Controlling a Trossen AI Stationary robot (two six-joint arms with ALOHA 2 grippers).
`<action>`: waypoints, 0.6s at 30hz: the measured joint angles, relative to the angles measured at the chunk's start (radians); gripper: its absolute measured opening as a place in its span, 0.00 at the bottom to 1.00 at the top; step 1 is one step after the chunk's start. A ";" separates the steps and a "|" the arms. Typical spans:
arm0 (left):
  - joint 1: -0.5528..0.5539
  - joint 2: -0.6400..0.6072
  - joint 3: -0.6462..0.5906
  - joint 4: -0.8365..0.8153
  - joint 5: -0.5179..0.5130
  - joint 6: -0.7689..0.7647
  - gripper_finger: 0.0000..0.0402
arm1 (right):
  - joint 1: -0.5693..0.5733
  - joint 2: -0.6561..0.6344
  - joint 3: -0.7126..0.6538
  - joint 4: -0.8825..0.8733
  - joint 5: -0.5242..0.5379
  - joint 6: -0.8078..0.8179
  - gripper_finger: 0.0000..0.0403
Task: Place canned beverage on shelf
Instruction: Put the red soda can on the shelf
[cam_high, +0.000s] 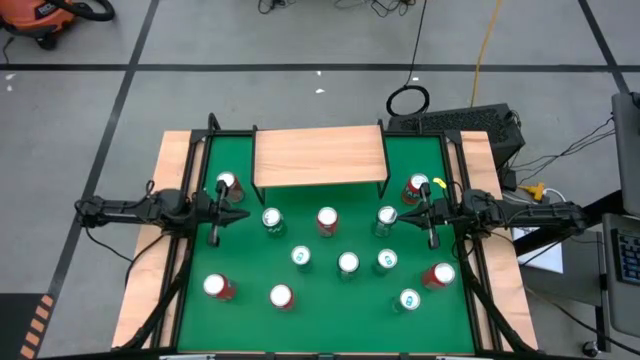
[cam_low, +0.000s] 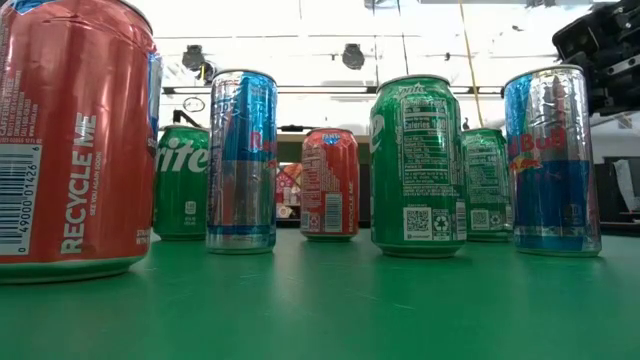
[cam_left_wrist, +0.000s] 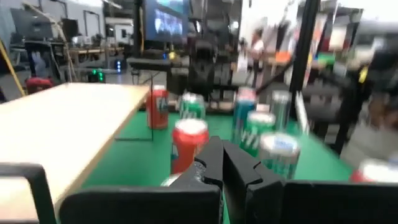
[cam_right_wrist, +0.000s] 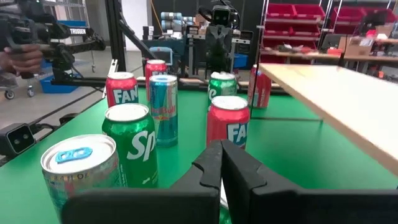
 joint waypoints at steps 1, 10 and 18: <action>0.000 0.000 0.020 0.005 -0.001 -0.011 0.00 | 0.000 0.000 0.000 0.009 0.000 -0.006 0.00; 0.000 0.087 0.307 -0.120 -0.009 -0.014 0.00 | 0.000 0.000 0.000 0.014 -0.002 -0.007 0.00; 0.000 0.324 0.680 -0.324 -0.027 0.073 0.00 | 0.000 0.000 0.000 0.017 -0.002 -0.007 0.00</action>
